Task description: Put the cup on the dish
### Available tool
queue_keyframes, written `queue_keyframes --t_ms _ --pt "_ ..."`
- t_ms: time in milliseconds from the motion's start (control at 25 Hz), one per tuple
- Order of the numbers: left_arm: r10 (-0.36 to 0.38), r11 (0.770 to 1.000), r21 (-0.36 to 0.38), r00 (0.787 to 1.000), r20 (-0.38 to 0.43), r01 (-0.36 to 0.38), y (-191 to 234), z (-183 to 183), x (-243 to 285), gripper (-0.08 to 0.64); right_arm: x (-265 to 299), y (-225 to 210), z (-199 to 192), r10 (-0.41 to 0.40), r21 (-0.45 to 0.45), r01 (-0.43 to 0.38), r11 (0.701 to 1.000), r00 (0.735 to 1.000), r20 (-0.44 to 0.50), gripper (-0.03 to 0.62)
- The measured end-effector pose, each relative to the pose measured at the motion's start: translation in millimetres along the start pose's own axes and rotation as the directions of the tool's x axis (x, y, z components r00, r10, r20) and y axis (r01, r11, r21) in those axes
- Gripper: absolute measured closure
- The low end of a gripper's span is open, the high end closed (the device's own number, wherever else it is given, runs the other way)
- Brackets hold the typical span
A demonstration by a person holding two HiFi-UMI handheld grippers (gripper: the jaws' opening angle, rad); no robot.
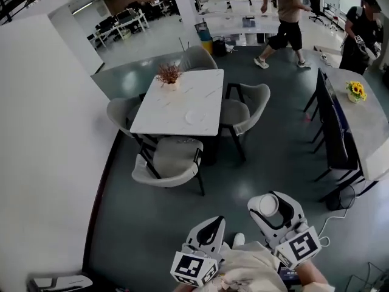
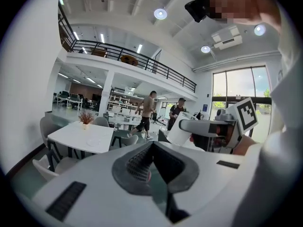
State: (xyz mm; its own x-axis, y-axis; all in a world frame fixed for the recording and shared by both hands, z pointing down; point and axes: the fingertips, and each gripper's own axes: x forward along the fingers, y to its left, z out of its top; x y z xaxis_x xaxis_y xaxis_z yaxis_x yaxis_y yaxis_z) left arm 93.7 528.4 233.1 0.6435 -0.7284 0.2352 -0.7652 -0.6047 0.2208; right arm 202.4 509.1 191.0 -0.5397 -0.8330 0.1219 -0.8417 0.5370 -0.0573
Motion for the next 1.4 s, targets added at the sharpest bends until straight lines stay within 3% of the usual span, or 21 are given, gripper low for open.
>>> queue_keyframes --t_ms 240,440,600,920,1160,1400 --pt "0.037 0.998 -0.043 0.998 -0.045 -0.039 9.5 -6.7 1.7 0.554 12.5 -6.8 -5.2 0.034 0.04 -0.033 0.999 0.999 -0.029 0.322" --pt "0.042 0.997 -0.07 0.999 -0.029 -0.044 32.9 -2.6 12.7 0.554 38.0 -10.3 -3.1 0.04 0.043 -0.038 0.998 0.998 -0.057 0.322" --pt "0.026 0.996 -0.086 0.999 -0.037 -0.029 65.8 1.6 37.1 0.554 74.2 -22.7 -7.5 0.023 0.039 -0.019 0.999 0.996 -0.084 0.322" --pt "-0.011 0.996 -0.085 1.0 0.002 0.011 149.6 43.8 91.2 0.554 162.4 -49.6 -7.5 -0.016 0.045 0.022 0.999 0.99 -0.14 0.322" --pt "-0.037 0.996 -0.077 0.999 0.016 0.038 204.3 78.1 114.2 0.554 223.2 -55.1 16.7 -0.023 0.028 0.027 0.999 0.991 -0.133 0.322" --pt "-0.066 0.992 -0.103 0.998 0.011 0.067 259.4 74.1 130.4 0.554 277.6 -58.9 24.5 -0.069 0.001 0.069 0.998 0.99 -0.12 0.322"
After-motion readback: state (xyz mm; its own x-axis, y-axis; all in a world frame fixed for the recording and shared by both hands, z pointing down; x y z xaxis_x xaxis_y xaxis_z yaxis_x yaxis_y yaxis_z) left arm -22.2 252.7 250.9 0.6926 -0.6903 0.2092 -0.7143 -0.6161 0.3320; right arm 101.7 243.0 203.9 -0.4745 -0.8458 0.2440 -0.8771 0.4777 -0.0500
